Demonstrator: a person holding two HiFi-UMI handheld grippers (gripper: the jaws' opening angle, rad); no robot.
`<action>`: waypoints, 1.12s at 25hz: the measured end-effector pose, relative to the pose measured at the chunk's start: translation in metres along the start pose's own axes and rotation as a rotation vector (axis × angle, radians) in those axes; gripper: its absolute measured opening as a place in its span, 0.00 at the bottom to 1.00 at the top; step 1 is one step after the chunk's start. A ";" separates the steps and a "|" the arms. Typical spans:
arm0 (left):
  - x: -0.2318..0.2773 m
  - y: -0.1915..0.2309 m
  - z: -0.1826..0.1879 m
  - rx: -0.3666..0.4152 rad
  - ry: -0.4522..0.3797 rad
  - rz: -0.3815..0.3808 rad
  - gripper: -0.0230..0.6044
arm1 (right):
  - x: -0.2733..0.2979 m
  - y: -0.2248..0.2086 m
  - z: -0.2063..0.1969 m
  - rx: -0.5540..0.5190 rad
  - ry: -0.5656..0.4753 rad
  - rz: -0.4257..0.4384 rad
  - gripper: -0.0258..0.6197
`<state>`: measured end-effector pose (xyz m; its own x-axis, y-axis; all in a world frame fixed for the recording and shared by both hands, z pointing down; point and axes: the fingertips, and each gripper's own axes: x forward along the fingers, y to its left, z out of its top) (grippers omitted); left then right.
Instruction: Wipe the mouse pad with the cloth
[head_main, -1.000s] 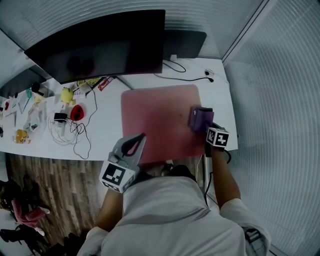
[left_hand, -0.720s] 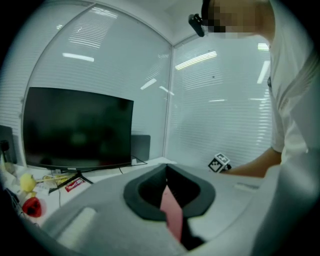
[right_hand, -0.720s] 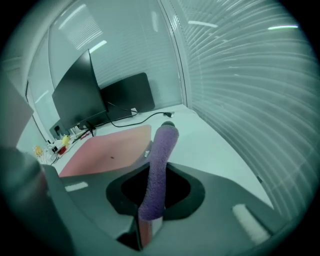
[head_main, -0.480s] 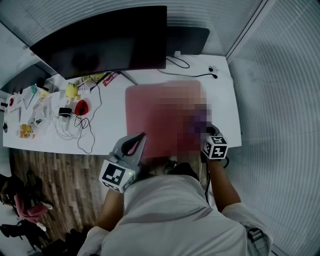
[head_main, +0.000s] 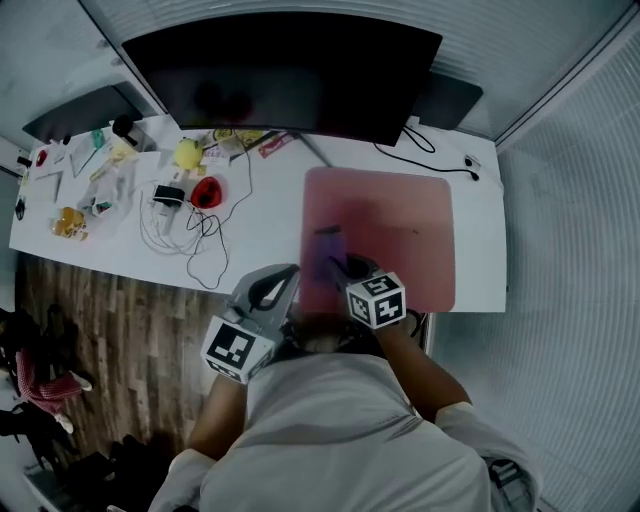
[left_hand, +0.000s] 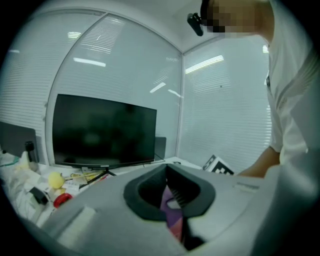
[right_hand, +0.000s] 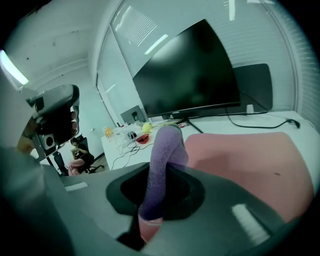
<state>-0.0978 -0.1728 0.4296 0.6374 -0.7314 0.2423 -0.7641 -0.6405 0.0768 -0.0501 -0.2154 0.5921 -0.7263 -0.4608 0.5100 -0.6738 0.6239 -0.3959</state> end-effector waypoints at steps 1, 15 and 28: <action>-0.009 0.009 -0.002 -0.009 0.001 0.011 0.04 | 0.013 0.014 -0.003 -0.008 0.015 0.019 0.12; -0.040 0.045 -0.040 -0.041 0.064 -0.058 0.04 | 0.075 0.006 -0.086 -0.052 0.212 -0.168 0.12; 0.041 -0.032 -0.030 -0.025 0.063 -0.179 0.04 | -0.013 -0.095 -0.115 0.017 0.202 -0.312 0.13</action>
<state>-0.0499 -0.1757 0.4657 0.7563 -0.5899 0.2827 -0.6421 -0.7523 0.1479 0.0392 -0.1964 0.7113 -0.4451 -0.4921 0.7482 -0.8619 0.4620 -0.2090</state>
